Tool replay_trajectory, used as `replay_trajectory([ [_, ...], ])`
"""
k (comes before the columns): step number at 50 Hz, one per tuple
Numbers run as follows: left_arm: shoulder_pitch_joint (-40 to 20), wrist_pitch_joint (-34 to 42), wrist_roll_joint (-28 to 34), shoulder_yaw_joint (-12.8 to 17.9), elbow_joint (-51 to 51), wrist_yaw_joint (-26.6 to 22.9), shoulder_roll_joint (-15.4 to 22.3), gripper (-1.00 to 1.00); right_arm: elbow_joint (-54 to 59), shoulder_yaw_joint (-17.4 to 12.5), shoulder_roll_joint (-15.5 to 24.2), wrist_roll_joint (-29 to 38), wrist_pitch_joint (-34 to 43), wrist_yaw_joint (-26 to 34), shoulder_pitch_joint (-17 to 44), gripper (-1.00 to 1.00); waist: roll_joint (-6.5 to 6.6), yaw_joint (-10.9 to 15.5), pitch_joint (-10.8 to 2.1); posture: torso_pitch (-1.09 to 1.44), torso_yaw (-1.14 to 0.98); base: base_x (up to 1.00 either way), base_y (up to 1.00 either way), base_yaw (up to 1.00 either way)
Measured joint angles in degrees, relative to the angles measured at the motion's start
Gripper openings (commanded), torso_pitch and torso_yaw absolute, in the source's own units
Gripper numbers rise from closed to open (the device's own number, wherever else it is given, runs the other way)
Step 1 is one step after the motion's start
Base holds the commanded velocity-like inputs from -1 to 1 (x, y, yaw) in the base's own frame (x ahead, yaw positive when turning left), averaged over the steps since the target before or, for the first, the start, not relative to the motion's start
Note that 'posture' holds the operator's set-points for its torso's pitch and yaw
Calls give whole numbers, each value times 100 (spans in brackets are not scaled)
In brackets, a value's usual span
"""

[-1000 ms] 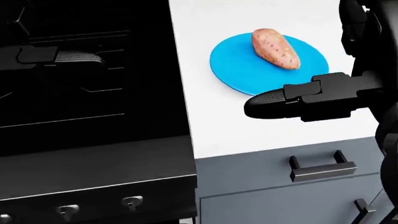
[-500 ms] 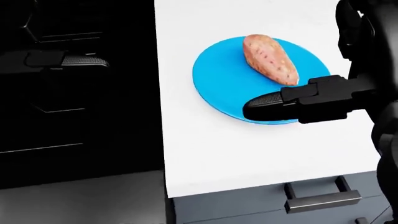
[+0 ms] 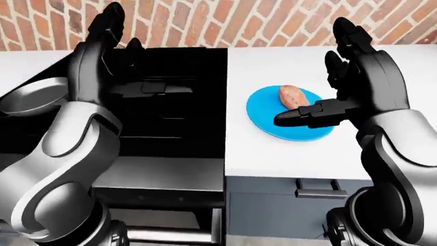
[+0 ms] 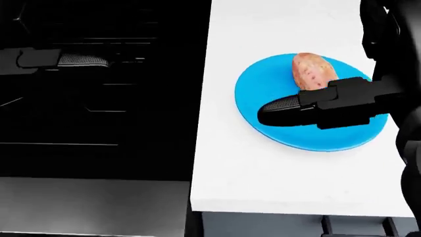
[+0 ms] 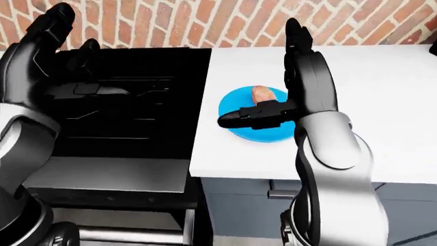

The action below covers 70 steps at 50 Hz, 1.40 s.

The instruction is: Pick the sweet potato from the plate and place it in the pan.

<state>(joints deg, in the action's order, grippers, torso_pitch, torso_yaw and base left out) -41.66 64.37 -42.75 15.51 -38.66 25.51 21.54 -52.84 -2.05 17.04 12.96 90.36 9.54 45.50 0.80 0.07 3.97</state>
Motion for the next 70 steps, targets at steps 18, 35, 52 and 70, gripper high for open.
replay_trajectory([
  [18, 50, 38, -5, -86, 75, -38, -99, 100, 546, 99, 563, 183, 214, 381, 600, 100, 8, 24, -74, 0, 0, 0, 0, 0],
  [35, 84, 3, -24, -133, 99, -29, -91, 100, 1328, -136, 1510, 724, 214, 2311, 911, 100, 40, -8, -72, 0, 0, 0, 0, 0],
  [52, 59, -36, -117, -99, 162, 14, -41, 100, 2464, 183, 1780, 628, 19, 2813, 1334, 100, 38, -27, -59, 0, 0, 0, 0, 0],
  [70, 63, -21, -233, -20, 107, 93, -9, 100, 3071, 129, 1463, 1125, -563, 3585, 1213, 100, 56, -31, -57, 0, 0, 0, 0, 0],
])
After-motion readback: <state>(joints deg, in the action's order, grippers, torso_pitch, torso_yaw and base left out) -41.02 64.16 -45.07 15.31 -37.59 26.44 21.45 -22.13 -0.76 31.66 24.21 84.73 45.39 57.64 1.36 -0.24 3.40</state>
